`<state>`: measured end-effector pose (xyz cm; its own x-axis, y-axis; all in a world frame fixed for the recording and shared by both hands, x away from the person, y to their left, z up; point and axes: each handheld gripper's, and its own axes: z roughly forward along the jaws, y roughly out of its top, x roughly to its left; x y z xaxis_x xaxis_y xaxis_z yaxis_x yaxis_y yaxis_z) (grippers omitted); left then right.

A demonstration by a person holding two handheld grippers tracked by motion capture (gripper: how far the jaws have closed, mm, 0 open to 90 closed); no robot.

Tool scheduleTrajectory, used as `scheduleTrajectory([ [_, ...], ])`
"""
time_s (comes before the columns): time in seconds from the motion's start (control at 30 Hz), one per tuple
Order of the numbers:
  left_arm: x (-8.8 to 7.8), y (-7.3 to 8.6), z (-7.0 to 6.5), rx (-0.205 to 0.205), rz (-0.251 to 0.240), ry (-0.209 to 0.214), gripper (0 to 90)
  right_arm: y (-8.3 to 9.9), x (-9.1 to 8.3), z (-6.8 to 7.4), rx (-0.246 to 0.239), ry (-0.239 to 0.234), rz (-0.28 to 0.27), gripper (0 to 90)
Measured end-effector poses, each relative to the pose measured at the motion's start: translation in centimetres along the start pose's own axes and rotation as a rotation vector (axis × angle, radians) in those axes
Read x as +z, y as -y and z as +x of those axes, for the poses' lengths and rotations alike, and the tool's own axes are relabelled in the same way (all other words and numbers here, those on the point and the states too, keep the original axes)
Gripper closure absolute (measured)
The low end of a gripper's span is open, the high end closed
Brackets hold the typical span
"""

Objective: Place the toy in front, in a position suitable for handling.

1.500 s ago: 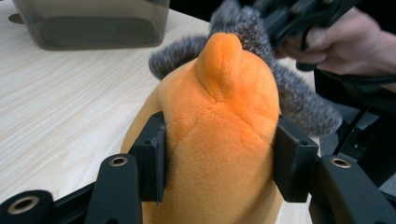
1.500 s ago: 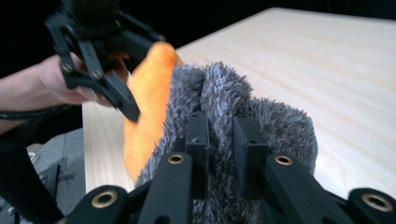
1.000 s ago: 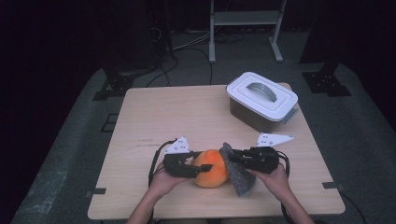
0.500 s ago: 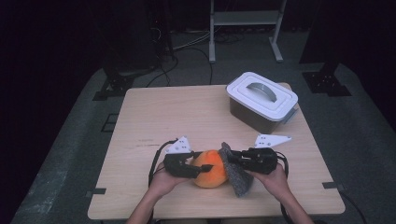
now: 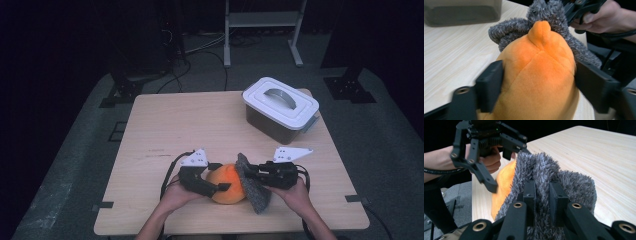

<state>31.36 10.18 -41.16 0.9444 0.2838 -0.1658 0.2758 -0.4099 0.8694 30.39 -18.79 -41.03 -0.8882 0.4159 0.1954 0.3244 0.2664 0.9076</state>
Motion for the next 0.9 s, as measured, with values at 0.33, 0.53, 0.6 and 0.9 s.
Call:
scheduleTrajectory([
  [0.33,0.3,0.9,0.6,0.019,0.026,0.008,29.7,0.6,-0.8,-0.6,0.007,-0.002,0.024,76.7],
  [0.53,0.3,-0.5,-0.6,0.055,0.061,-0.033,46.0,-1.7,-2.5,0.1,-0.017,0.000,-0.087,77.2],
  [0.6,0.7,-1.0,-1.3,0.096,0.090,-0.045,46.2,-2.6,-2.8,0.9,-0.043,-0.010,-0.119,77.2],
  [0.9,0.8,-1.4,-2.0,0.122,0.108,-0.063,46.7,-1.5,-0.9,1.1,-0.055,-0.006,-0.029,76.9],
])
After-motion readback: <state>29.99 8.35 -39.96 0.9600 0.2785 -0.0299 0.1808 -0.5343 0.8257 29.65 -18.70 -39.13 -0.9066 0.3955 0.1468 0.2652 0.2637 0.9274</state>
